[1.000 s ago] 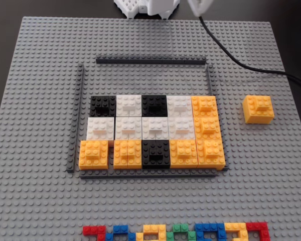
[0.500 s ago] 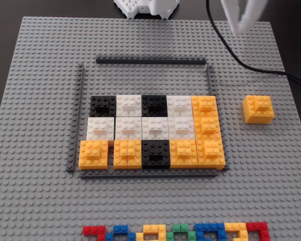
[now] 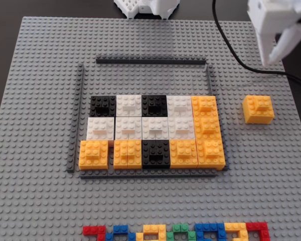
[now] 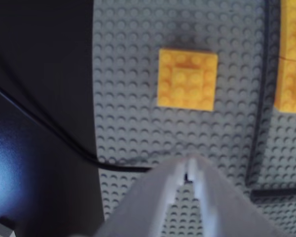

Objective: Grab the cube and place it into the grid

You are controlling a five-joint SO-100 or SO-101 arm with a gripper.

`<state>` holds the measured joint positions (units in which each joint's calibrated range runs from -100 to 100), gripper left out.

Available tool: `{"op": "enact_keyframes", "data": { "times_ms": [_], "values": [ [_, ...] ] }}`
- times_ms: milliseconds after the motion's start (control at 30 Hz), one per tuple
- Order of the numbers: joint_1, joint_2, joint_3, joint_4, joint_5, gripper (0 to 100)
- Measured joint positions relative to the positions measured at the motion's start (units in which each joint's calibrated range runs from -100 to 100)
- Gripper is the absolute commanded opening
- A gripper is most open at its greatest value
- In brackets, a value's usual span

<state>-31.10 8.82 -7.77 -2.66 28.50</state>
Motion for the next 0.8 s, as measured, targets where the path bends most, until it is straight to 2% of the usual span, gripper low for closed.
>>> {"op": "enact_keyframes", "data": {
  "times_ms": [133, 367, 800],
  "values": [
    [-0.36, 5.17, -5.38, 0.44, -0.05, 6],
    [0.51, 7.55, -6.62, 0.44, 1.47, 17],
    [3.79, 8.99, -5.56, -2.74, 2.1, 17]
  ]
}}
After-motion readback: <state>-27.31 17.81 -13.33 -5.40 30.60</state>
